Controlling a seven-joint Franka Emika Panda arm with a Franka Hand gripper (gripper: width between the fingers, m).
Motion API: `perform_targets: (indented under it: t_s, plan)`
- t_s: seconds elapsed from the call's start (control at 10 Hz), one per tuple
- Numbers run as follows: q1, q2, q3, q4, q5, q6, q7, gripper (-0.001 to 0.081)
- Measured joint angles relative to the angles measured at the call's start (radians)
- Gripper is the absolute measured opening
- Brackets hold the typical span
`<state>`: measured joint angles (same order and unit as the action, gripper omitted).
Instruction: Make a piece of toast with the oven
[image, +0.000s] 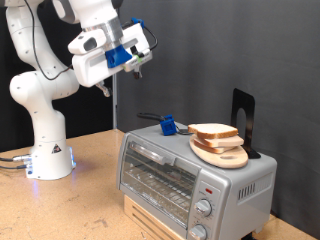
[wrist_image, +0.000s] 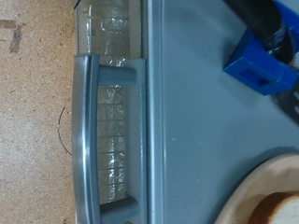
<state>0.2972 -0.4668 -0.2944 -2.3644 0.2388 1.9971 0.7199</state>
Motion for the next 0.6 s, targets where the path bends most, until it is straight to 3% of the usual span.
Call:
perform_targets:
  t_s: [0.3,0.6]
  plan:
    - [0.0,0.061,0.007,-0.026,-0.004,0.108,0.0,0.0805]
    - [0.0,0.076,0.007,-0.029,0.008,0.124,-0.001,0.0805]
